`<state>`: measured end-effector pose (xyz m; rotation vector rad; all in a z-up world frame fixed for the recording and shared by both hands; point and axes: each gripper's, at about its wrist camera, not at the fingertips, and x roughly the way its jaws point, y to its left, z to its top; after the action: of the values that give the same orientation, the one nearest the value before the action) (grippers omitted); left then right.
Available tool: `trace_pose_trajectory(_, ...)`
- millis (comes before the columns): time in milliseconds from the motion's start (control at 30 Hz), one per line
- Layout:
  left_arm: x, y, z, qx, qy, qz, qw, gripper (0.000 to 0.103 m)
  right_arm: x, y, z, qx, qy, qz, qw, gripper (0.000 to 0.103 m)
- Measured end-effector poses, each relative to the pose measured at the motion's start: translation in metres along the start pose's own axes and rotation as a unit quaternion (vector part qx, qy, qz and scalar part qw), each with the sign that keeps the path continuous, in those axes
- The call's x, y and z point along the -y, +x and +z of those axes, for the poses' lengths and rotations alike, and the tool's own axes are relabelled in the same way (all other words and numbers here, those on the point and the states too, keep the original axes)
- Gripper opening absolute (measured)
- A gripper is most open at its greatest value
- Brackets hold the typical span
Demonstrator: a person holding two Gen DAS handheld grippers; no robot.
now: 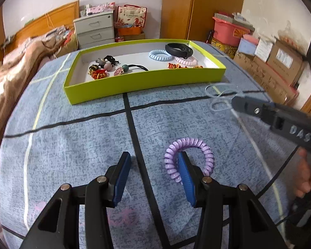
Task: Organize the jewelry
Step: 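Grasp the lilac coil hair tie with the left tool while the right tool holds the grey cord, then carry both items into the green tray and open both tools to release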
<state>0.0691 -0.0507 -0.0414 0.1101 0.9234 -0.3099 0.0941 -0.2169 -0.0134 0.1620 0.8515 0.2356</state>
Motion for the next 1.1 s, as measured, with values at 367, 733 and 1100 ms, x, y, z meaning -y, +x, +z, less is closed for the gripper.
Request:
trace_pose_trajectory(367, 0.006, -0.002, 0.000, 0.006, 0.016, 0.015, 0.9997, 0.024, 0.002, -0.005, -0.003, 0.008, 0.007, 0.006, 1.000, 0.019)
trace_pose_trajectory(733, -0.002, -0.008, -0.002, 0.015, -0.013, -0.005, 0.9998, 0.011, 0.002, -0.011, -0.008, 0.011, 0.006, 0.002, 1.000, 0.019)
trace_pose_trajectory(1100, -0.007, -0.022, 0.003, 0.032, -0.025, -0.017, 0.9990, 0.010, 0.000, -0.022, -0.005, 0.022, 0.007, 0.001, 1.000, 0.019)
